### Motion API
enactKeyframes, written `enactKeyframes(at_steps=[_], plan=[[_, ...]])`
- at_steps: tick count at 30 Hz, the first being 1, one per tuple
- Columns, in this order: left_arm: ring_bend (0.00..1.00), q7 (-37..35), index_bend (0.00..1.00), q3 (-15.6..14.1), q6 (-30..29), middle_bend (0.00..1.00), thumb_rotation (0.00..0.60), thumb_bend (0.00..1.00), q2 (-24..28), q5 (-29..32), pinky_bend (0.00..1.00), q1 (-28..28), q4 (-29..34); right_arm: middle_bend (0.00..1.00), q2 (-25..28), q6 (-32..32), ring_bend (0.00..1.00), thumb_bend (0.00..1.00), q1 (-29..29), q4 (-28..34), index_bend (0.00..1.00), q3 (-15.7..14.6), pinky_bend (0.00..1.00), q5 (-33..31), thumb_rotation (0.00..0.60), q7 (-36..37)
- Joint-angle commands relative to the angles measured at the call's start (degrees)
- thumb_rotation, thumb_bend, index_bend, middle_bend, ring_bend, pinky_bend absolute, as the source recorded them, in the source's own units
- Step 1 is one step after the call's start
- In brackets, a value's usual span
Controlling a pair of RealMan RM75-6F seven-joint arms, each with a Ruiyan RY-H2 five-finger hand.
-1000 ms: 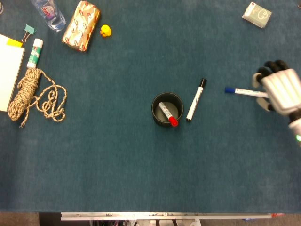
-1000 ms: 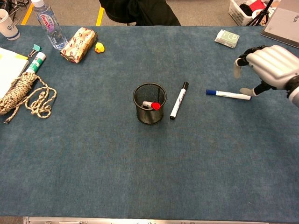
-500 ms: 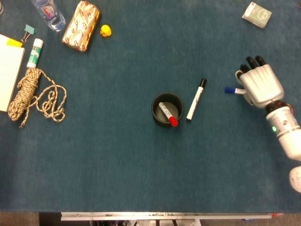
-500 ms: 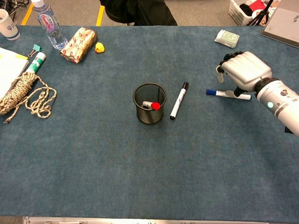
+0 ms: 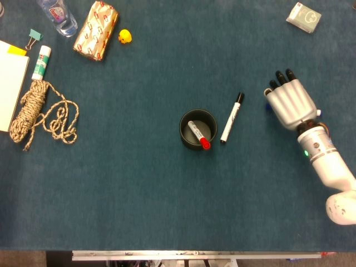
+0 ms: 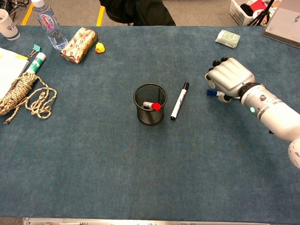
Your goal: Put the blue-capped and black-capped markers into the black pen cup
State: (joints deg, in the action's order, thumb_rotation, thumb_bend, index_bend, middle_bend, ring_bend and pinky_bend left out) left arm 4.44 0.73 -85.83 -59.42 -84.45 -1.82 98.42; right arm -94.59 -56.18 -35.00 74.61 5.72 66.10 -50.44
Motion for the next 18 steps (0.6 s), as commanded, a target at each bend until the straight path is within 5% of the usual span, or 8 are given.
enactKeyframes(at_steps=[1,18], plan=[[0.32,-0.2,0.36,0.1,0.1,0.33,0.600,0.42,0.0,0.2,0.24,0.0,-0.2,0.37,-0.8,0.3,0.17,0.20,-0.4,-1.0,0.51,-0.2,0.20,-0.6,0.600,-0.4],[0.32,-0.2,0.36,0.1,0.2,0.33,0.600,0.42,0.3,0.3,0.24,0.1,-0.2,0.36,-2.4,0.6,0.17,0.23,-1.7,-2.7,0.54,-1.4,0.20,-2.5,0.600,-0.8]])
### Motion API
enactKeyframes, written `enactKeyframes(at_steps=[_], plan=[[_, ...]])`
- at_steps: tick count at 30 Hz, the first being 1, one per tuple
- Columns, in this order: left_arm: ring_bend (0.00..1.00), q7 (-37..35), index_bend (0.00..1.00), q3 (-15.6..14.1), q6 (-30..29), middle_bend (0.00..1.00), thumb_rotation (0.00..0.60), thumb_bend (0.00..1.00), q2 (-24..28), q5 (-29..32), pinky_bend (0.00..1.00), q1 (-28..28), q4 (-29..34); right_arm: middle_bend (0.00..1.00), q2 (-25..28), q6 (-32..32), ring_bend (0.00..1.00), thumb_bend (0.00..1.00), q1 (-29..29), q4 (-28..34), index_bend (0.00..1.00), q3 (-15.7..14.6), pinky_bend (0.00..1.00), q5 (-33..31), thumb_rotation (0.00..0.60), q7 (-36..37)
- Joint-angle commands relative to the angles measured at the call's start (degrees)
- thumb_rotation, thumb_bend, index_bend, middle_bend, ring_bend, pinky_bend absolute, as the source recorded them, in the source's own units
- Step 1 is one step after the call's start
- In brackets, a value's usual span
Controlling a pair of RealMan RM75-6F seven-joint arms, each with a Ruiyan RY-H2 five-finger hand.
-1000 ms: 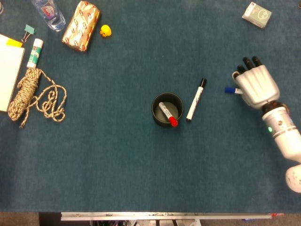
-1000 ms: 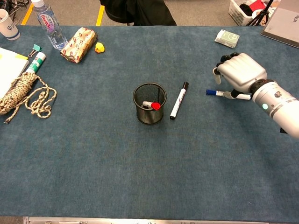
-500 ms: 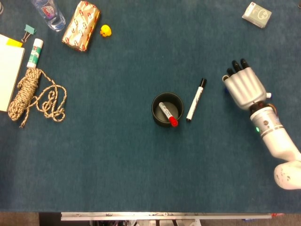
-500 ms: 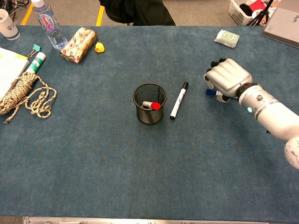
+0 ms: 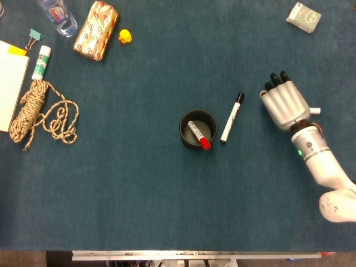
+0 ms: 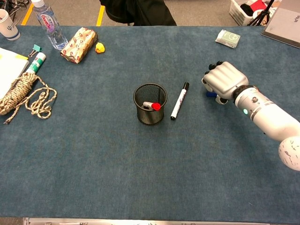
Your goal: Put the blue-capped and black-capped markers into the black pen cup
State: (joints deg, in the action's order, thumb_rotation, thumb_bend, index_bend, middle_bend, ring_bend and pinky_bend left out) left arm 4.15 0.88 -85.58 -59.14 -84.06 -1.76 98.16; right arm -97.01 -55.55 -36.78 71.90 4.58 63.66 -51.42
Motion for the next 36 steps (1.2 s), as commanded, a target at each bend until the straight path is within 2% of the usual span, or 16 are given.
enactKeyframes(at_steps=[1,7,12,17,25,30,36], plan=[[0.32,0.1,0.36,0.0,0.1,0.33,0.600,0.42,0.0,0.0,0.24,0.0,0.1,0.36,0.0,-0.1,0.17,0.23,0.1,-0.2,0.55,-0.4,0.20,-0.1,0.600,0.2],[0.32,0.0,0.36,-0.1,0.2,0.33,0.600,0.42,0.1,0.0,0.24,0.0,0.0,0.36,0.0,-0.2,0.17,0.27,0.2,-0.1,0.55,-0.8,0.20,-0.2,0.600,1.0],[0.32,-0.1,0.36,-0.1,0.2,0.33,0.600,0.42,0.0,-0.1,0.24,0.0,-0.1,0.36,0.5,-0.8,0.17,0.32,0.3,0.4,0.60,-0.8,0.20,0.7,0.600,2.9],[0.32,0.2,0.36,-0.1,0.2,0.33,0.600,0.42,0.2,0.0,0.24,0.1,0.2,0.36,3.2,-2.9,0.17,0.34,1.0,5.3,0.62,0.3,0.20,2.2,0.600,7.4],[0.32,1.3,0.36,-0.1,0.1,0.33,0.600,0.42,0.5,-0.3,0.24,0.0,1.4,0.38,13.7,-6.3,0.17,0.34,2.1,23.6,0.62,5.3,0.20,8.5,0.600,24.5],[0.32,2.0,0.36,-0.3,-0.1,0.33,0.600,0.42,0.7,-0.5,0.24,0.1,2.3,0.40,16.6,-6.6,0.17,0.33,1.8,30.1,0.65,7.7,0.20,12.1,0.600,35.9],[0.32,2.4,0.36,-0.5,-1.1,0.33,0.600,0.42,1.1,-1.2,0.24,0.6,3.2,0.41,16.9,-1.4,0.17,0.33,-0.5,33.3,0.66,9.0,0.20,12.8,0.600,49.5]])
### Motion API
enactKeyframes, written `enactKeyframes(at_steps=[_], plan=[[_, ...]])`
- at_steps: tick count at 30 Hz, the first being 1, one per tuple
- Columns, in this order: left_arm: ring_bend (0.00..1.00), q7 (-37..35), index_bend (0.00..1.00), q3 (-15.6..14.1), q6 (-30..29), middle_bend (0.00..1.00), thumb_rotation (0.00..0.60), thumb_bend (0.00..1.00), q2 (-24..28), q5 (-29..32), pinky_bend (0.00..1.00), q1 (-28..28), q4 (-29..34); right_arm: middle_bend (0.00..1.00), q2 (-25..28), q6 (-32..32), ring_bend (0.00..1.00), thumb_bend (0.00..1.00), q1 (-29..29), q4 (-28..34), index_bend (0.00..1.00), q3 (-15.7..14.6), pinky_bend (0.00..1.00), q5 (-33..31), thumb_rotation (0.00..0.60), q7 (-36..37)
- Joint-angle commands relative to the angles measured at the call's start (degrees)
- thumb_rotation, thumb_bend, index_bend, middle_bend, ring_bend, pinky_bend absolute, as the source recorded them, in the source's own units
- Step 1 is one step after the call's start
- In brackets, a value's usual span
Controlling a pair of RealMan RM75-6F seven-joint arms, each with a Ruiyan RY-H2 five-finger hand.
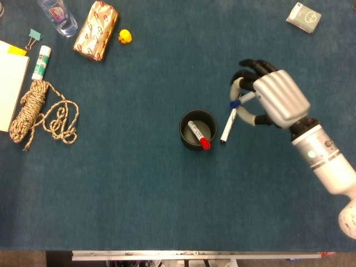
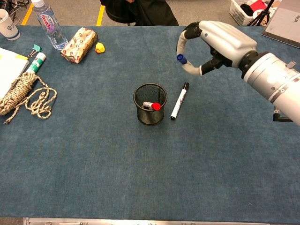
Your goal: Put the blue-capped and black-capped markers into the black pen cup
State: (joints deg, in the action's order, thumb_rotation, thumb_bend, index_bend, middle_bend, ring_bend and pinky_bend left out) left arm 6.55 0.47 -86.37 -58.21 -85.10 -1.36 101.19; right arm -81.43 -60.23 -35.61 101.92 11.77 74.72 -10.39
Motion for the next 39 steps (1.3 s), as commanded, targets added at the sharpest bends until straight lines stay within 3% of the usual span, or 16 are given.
enactKeyframes(at_steps=[1,6,11,23,26,27,29,33,39], plan=[[0.32,0.0,0.36,-0.2,-0.5,0.33,0.600,0.42,0.3,-0.3,0.24,0.4,0.3,0.41,0.9,3.9,0.17,0.33,-2.2,2.9,0.66,1.9,0.20,2.2,0.600,10.0],[0.32,0.1,0.36,-0.5,-1.0,0.33,0.600,0.42,0.8,-0.2,0.24,1.0,0.6,0.41,-1.4,6.0,0.17,0.33,-4.3,2.5,0.66,2.8,0.20,2.4,0.600,15.9],[0.32,-0.2,0.36,-0.6,-1.5,0.33,0.600,0.42,0.9,-0.2,0.23,1.4,0.6,0.41,-4.1,7.1,0.17,0.33,-6.4,1.2,0.66,3.1,0.20,2.2,0.600,17.1],[0.32,-1.3,0.36,-0.7,-1.6,0.33,0.600,0.42,0.9,0.2,0.23,2.0,-0.3,0.38,-6.9,10.3,0.18,0.33,-8.1,-4.5,0.64,0.0,0.15,0.7,0.600,17.2],[0.32,-1.2,0.36,-0.7,-1.4,0.33,0.600,0.42,0.8,0.1,0.23,1.9,-0.1,0.27,-5.4,13.2,0.11,0.29,-9.1,-4.9,0.38,-1.1,0.10,1.7,0.600,18.1],[0.32,-1.2,0.36,-0.7,-1.3,0.33,0.600,0.42,0.8,0.0,0.22,1.9,-0.1,0.22,-5.0,13.5,0.07,0.25,-9.3,-5.1,0.24,-1.2,0.07,2.0,0.600,18.2],[0.32,-1.2,0.36,-0.7,-1.3,0.33,0.600,0.42,0.8,-0.1,0.22,1.8,0.0,0.19,-4.7,12.8,0.05,0.17,-9.3,-5.6,0.12,-1.5,0.06,3.3,0.600,17.8],[0.32,-1.1,0.36,-0.6,-1.2,0.33,0.600,0.42,0.9,0.1,0.22,1.8,0.1,0.19,-3.7,10.1,0.05,0.12,-8.5,-5.6,0.09,-2.1,0.06,5.5,0.600,16.6],[0.32,-1.0,0.36,-0.7,-1.1,0.33,0.600,0.42,1.1,-0.4,0.22,1.7,0.3,0.19,-0.5,6.1,0.05,0.11,-6.8,-4.3,0.09,-2.5,0.06,7.7,0.600,15.4]])
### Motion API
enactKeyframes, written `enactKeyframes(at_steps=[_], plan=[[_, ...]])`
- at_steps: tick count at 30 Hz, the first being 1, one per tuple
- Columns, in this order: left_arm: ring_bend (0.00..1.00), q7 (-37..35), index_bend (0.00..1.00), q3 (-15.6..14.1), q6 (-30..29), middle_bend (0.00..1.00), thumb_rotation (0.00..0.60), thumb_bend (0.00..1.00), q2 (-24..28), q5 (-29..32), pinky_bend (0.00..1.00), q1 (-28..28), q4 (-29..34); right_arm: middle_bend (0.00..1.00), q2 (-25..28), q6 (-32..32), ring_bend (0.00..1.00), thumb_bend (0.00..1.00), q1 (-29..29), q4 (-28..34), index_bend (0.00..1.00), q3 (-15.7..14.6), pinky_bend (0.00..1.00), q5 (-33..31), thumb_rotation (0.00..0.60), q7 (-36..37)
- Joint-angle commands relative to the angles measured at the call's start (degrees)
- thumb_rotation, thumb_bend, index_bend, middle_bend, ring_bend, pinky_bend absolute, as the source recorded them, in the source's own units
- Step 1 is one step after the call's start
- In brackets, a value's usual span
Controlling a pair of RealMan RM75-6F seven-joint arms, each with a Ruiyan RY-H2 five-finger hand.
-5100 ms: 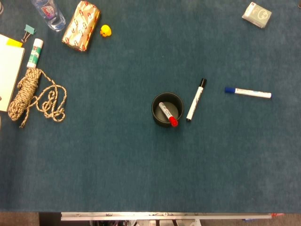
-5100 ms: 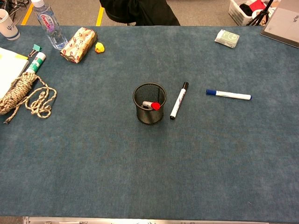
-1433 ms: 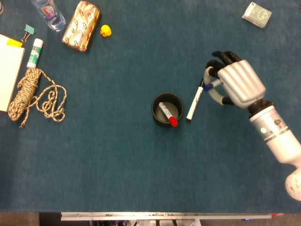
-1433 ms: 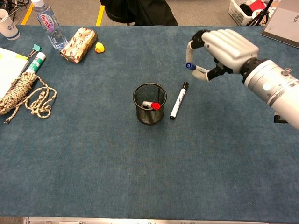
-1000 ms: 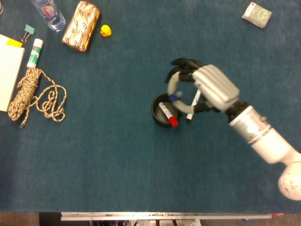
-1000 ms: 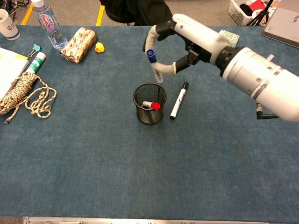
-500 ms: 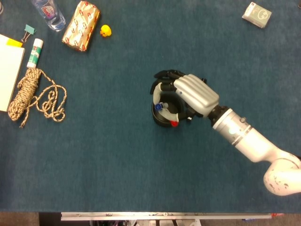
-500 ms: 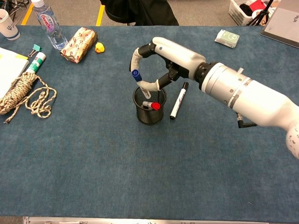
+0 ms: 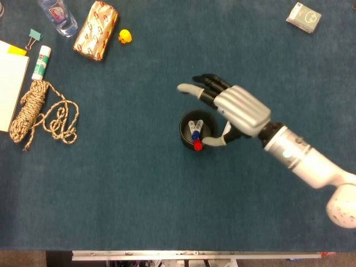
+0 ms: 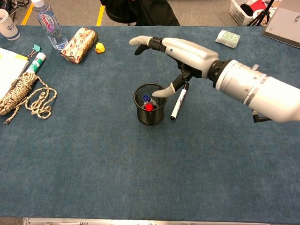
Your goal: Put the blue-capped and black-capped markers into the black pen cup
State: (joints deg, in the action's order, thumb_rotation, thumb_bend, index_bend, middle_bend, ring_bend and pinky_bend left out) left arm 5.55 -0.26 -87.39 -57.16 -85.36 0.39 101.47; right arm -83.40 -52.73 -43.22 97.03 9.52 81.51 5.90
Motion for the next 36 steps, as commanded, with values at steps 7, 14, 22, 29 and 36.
enactKeyframes(at_steps=[7,14,22,29,36], plan=[[0.32,-0.2,0.36,0.0,-0.4,0.33,0.600,0.42,0.0,-0.3,0.22,0.2,-0.2,0.23,5.4,-2.8,0.06,0.13,2.5,-1.1,0.23,-1.7,0.06,0.4,0.600,-6.5],[0.32,0.1,0.36,-0.1,-0.4,0.33,0.600,0.42,0.1,-0.4,0.22,0.3,0.0,0.26,5.7,-0.8,0.07,0.19,2.7,-7.4,0.32,-5.3,0.06,0.6,0.600,-15.2],[0.32,0.2,0.36,-0.3,-0.5,0.33,0.600,0.42,-0.2,-0.3,0.22,0.6,0.1,0.28,1.6,1.6,0.09,0.23,1.5,-13.9,0.39,-7.1,0.06,0.8,0.600,-23.5],[0.32,0.0,0.36,-0.2,-0.8,0.33,0.600,0.42,0.0,0.1,0.22,1.0,-0.1,0.29,-3.9,3.0,0.09,0.26,0.1,-19.8,0.40,-7.8,0.06,1.6,0.600,-27.7],[0.32,-0.4,0.36,-0.2,-1.0,0.33,0.600,0.42,0.1,0.3,0.22,1.2,-0.3,0.30,-6.8,3.1,0.09,0.27,-0.4,-22.6,0.43,-8.3,0.06,2.7,0.600,-28.9]])
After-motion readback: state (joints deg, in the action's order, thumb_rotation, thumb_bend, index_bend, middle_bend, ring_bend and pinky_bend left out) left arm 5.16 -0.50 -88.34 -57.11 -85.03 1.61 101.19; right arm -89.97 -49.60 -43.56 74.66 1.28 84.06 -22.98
